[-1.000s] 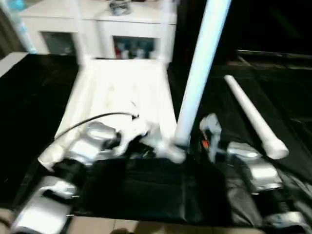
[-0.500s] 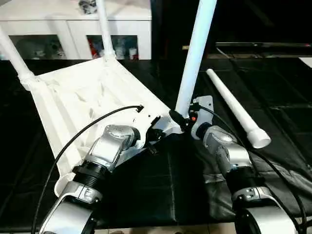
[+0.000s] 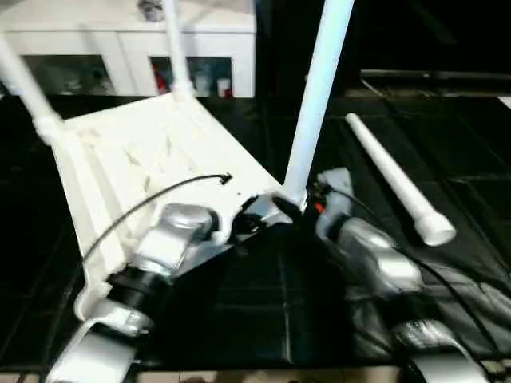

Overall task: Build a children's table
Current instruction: Rotate leg to tighten

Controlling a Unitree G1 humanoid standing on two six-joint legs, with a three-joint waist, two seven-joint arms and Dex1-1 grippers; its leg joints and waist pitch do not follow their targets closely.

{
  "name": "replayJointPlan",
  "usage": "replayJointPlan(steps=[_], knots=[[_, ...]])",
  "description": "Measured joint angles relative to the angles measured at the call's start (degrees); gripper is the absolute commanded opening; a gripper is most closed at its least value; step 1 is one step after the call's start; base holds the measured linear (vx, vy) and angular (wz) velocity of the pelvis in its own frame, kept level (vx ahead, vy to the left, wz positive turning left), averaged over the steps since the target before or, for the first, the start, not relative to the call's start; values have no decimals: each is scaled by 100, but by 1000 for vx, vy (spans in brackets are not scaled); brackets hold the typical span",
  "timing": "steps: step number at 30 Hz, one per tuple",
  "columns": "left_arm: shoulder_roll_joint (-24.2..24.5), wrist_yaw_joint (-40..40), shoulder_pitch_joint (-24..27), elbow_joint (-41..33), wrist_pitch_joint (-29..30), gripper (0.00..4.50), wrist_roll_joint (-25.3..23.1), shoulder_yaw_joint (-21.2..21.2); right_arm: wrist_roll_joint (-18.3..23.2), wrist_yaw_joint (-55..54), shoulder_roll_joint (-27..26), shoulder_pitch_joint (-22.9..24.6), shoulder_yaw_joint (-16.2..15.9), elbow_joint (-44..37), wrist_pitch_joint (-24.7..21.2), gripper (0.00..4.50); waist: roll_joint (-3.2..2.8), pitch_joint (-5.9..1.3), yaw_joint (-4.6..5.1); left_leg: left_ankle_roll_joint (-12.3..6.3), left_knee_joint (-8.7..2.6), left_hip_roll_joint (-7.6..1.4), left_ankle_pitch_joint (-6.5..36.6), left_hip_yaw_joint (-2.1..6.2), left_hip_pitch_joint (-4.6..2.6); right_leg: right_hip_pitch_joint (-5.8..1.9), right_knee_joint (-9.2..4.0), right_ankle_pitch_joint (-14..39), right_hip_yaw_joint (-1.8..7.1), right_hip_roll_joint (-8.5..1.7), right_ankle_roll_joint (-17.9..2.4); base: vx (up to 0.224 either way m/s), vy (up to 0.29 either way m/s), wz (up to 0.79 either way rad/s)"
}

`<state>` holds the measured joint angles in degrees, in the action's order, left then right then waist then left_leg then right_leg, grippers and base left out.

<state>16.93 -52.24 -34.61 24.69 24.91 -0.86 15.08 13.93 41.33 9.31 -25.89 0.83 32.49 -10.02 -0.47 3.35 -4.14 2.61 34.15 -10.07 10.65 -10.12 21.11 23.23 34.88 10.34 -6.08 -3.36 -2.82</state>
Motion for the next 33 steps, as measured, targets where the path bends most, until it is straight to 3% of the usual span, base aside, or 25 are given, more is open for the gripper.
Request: replayJointPlan(steps=[5, 10, 16, 21, 33], knots=[[485, -810, -15, 72, -468, 0, 94, 123, 70, 1088, 776, 297, -129, -577, 18, 444, -10, 6, -124, 6, 5, 0, 2, 1, -2, -4, 1, -3, 1, 0, 3, 0, 0, 0], [766, -1547, -15, 281, -1019, 0, 116, 261, 121, 1748, 1177, 301, -245, -833, 32, 444, -10, 6, -252, 10, 10, -1, 4, 1, -1, -14, 2, -2, 1, -1, 5, 0, 0, 0], [955, -2252, -21, 412, -1655, 0, 65, 630, -19, 2616, 1456, 280, -863, -1077, 72, 444, -10, 5, -409, 12, 17, -1, 7, -2, 5, -28, 1, 5, 8, -3, 15, 0, 0, 0], [940, -2522, -100, 437, -2015, 0, -33, 862, -137, 3079, 1501, 183, -1247, -1141, 76, 444, -10, 5, -420, 10, 21, -2, 4, -8, 3, -43, 5, 9, 19, -4, 24, 0, 0, 0], [931, -2631, -129, 583, -2373, 0, -54, 900, -142, 3417, 1564, 53, -1394, -917, 59, 361, -4, 2, -413, 9, 21, -2, 3, -8, 3, -42, 9, 17, 18, -4, 36, 0, 0, 0]])
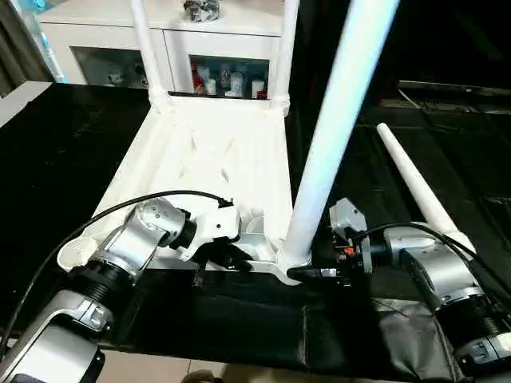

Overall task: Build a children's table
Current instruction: Rotate leg to tighten

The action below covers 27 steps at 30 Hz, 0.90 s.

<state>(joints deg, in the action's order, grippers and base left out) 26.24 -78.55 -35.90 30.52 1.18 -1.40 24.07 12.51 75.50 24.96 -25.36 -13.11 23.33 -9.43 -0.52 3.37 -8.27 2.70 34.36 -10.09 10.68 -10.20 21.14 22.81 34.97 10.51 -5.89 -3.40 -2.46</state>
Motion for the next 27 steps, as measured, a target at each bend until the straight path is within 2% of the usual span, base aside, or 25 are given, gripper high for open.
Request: replayJointPlan(steps=[1, 3, 6, 9, 12, 15, 19, 21, 23, 27], knots=[[-1, 0, 0, 5, -8, 0, 0, 0, 0, 1, 3, -3, 0, 0, 1, 361, 0, 0, 0, 0, 0, 0, 0, 0, 0, -1, 0, 0, 0, 0, 0, 0, 0, 0], [-4, 1, -1, 23, -31, 0, 0, -1, -4, 1, 2, -3, 0, 1, 1, 331, 0, 0, 0, 0, 0, 0, 0, 0, -1, -1, 0, 0, 0, 0, 0, 0, 0, 0], [-14, -1, -10, 86, -100, 0, -3, 0, -13, -16, -4, -45, 6, 62, 3, 320, 0, -1, -6, 0, 0, 0, 0, 0, -1, -2, 0, 0, 0, 0, 0, 0, 0, 0], [-13, -9, -11, 97, -127, 0, -3, 0, -30, -15, -9, -50, 6, 62, 2, 284, 0, -1, -8, 0, 0, 0, 0, 0, 0, -2, 1, 0, 0, 0, 0, 0, 0, 0], [-39, 4, -14, 126, -107, 0, -1, -22, -18, -20, -23, -38, 28, 60, -44, 273, -1, -1, -10, 0, 0, 0, 0, 0, -1, -4, 2, 0, 0, 0, -1, 0, 0, 0], [-129, 36, -14, 129, 77, 0, 21, -72, 72, -108, -78, 61, 149, 30, -252, 267, -4, -3, -18, -2, 1, 0, -1, 0, -4, -14, 1, 1, 1, -1, 1, 0, 0, 0], [-364, 440, -13, 130, 699, 0, 71, -245, 124, -665, -286, 237, 379, -74, -472, 266, -5, -4, 6, -2, 9, -1, -3, 0, -11, -25, 2, 4, 1, -2, 9, 0, 0, 0], [-501, 832, -13, 113, 1147, 0, 75, -393, 99, -1302, -555, 306, 595, -72, -543, 266, -6, -4, 63, 4, 10, -1, -7, 0, -21, -29, 1, 5, 2, -2, 22, 0, 0, 0], [-637, 1162, -12, 57, 1509, 0, 74, -507, 37, -1914, -801, 313, 737, -64, -584, 265, -6, -4, 201, 9, 9, -1, -10, 0, -26, -27, -3, 2, 1, -2, 22, 0, 0, 0], [-1125, 2155, -9, -70, 2304, 0, 53, -822, -96, -3277, -1452, 161, 1165, 170, -679, 265, -11, -5, 388, 12, 9, -1, -11, 6, -20, -16, -2, -5, -1, -2, 18, 0, 0, 0]])
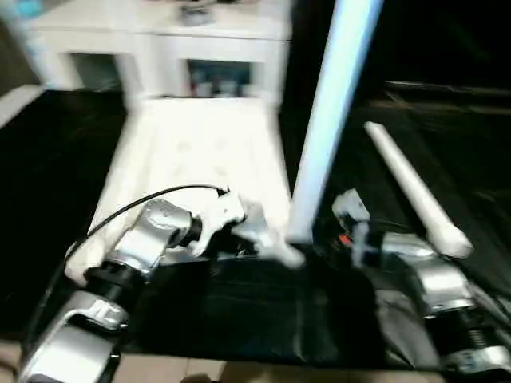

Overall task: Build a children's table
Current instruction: Rotate leg to tighten

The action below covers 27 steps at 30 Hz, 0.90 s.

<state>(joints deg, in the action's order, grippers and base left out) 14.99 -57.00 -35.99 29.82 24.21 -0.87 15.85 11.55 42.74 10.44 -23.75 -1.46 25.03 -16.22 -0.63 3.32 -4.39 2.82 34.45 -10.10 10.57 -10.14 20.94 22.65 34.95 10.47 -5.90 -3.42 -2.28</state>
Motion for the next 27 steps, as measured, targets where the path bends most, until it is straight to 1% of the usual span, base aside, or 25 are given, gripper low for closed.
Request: replayJointPlan(steps=[3, 5, 7, 9, 11, 13, 15, 16, 17, 18, 19, 20, 23, 25, 27], knots=[[-356, 710, 0, -48, 322, 0, -31, -191, -116, -839, -322, -311, 141, 324, 3, 265, 0, 0, 107, 3, -1, 1, 0, 13, 4, 5, -2, -2, -9, 0, 0, 0, 0, 0], [-528, 1062, 3, -169, 491, 0, -107, -220, -202, -1236, -448, -485, 173, 479, 12, 265, 0, -1, 141, 3, -4, 1, 1, 13, 6, 19, -1, -6, -8, 1, -6, 0, 0, 0], [-599, 1295, 5, -261, 609, 0, -187, -222, -288, -1523, -566, -663, 182, 650, 10, 265, 0, -1, 177, 3, -14, 1, 2, 13, 13, 22, -2, -9, -9, 1, -11, 0, 0, 0], [-618, 1356, 12, -333, 658, 0, -208, -208, -316, -1607, -603, -698, 197, 679, 44, 265, 0, -1, 171, 6, -27, 1, 4, 13, 14, 28, -3, -16, -11, 2, -25, 0, 0, 0], [-617, 1363, 14, -372, 674, 0, -237, -197, -321, -1631, -649, -698, 255, 699, 92, 335, 0, -1, 165, 0, -30, 1, 1, 13, 14, 34, -4, -19, -13, 2, -35, 0, 0, 0], [-616, 1371, 14, -374, 670, 0, -239, -190, -321, -1630, -675, -697, 266, 729, 146, 335, 0, -1, 166, -1, -30, 1, 1, 13, 13, 36, -7, -21, -13, 2, -37, 0, 0, 0], [-615, 1369, 14, -376, 664, 0, -238, -174, -321, -1626, -695, -687, 275, 757, 186, 371, 0, 0, 155, 3, -28, 1, 4, 13, 9, 38, -7, -22, -13, 2, -39, 0, 0, 0], [-611, 1362, 14, -376, 661, 0, -238, -168, -319, -1612, -692, -663, 275, 755, 218, 371, 0, 0, 148, 5, -28, 1, 5, 13, 8, 38, -8, -22, -13, 2, -40, 0, 0, 0], [-584, 1324, 15, -385, 632, 0, -234, -133, -309, -1552, -678, -592, 274, 714, 267, 383, 0, 0, 132, 6, -27, 1, 5, 13, 8, 38, -8, -22, -13, 2, -39, 0, 0, 0], [-536, 1243, 17, -394, 591, 0, -227, -92, -287, -1449, -644, -515, 269, 666, 317, 383, 0, 0, 119, 6, -27, 1, 5, 13, 8, 38, -8, -22, -13, 2, -39, 0, 0, 0], [-490, 1168, 29, -409, 561, 0, -218, -78, -259, -1337, -611, -466, 262, 657, 337, 400, -1, 0, 115, 6, -28, 1, 5, 13, 9, 39, -8, -22, -13, 2, -39, 0, 0, 0], [-404, 1044, 43, -413, 471, 0, -202, -40, -219, -1130, -512, -353, 223, 578, 391, 400, -1, 0, 91, 6, -28, 1, 5, 14, 11, 40, -8, -22, -13, 2, -39, 0, 0, 0], [-153, 759, 81, -412, 262, 0, -168, -9, -101, -648, -294, -166, 158, 436, 436, 432, -4, 2, 67, 6, -28, 1, 5, 14, 12, 42, -8, -22, -14, 2, -39, 0, 0, 0], [-32, 601, 97, -407, 141, 0, -164, 16, -41, -386, -190, -92, 144, 382, 451, 444, -6, 3, 53, 7, -27, 1, 5, 15, 13, 42, -8, -22, -14, 2, -39, 0, 0, 0], [154, 315, 115, -363, -123, 0, -146, 51, 7, 79, 84, 4, 58, 265, 493, 444, -8, 5, 10, 7, -27, 1, 5, 15, 15, 41, -8, -23, -13, 2, -39, 0, 0, 0]])
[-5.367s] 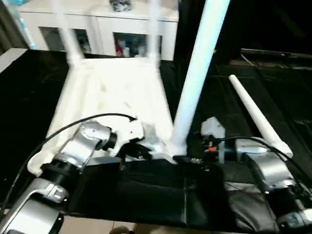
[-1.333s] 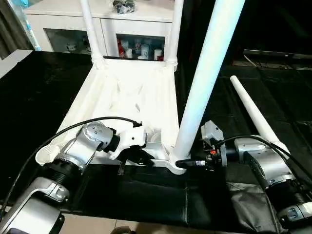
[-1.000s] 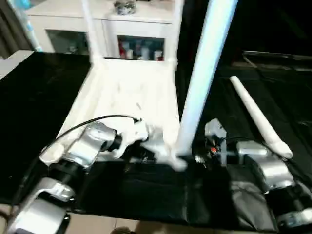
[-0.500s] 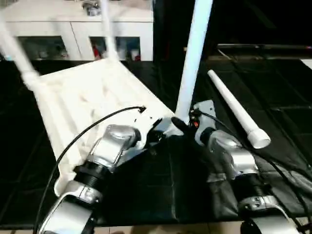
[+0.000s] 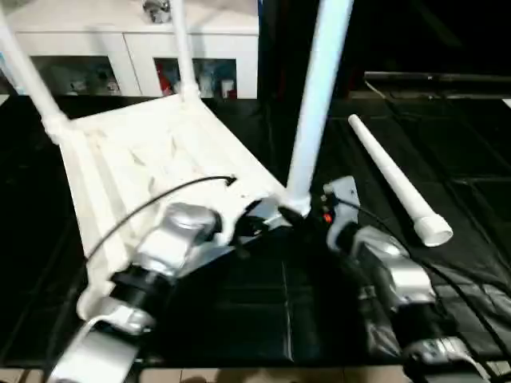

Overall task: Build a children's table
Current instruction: Rotate leg to tighten

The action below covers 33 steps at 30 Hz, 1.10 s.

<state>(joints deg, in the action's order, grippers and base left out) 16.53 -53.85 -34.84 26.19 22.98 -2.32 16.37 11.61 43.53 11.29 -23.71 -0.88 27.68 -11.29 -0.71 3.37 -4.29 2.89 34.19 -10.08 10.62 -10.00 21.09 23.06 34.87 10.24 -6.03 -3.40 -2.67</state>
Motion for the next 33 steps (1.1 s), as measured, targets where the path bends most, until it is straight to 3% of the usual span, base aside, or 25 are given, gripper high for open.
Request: replayJointPlan(steps=[8, 14, 19, 23, 33], knots=[[798, -1433, 39, 315, -1236, 0, 88, 193, 107, 1826, 1097, 68, -327, -234, 150, 444, -2, 1, -237, -1, 4, 0, 0, 0, 7, -5, -1, 2, 2, -1, 4, 0, 0, 0], [833, -1972, 7, 413, -1712, 0, 92, 426, 98, 2609, 1238, 39, -756, -337, 256, 444, -3, 1, -382, -6, 11, -2, -3, -6, 5, -25, -1, 8, 11, -2, 13, 0, 0, 0], [857, -2337, -57, 533, -2044, 0, 92, 554, -44, 2929, 1263, -69, -1031, -299, 442, 444, -3, 0, -396, -7, 12, -2, -4, -6, 5, -28, 3, 10, 12, -2, 17, 0, 0, 0], [852, -2434, -77, 589, -2230, 0, 89, 614, -73, 3021, 1241, -173, -1081, -215, 458, 395, -1, -1, -400, -7, 13, -3, -4, -6, 6, -32, 5, 14, 12, -2, 23, 0, 0, 0], [856, -2510, -87, 675, -2420, 0, 85, 614, -2, 3193, 1249, -174, -1080, -194, 446, 326, 0, -1, -400, -7, 13, -3, -4, -6, 7, -32, 5, 18, 13, -2, 30, 0, 0, 0]])
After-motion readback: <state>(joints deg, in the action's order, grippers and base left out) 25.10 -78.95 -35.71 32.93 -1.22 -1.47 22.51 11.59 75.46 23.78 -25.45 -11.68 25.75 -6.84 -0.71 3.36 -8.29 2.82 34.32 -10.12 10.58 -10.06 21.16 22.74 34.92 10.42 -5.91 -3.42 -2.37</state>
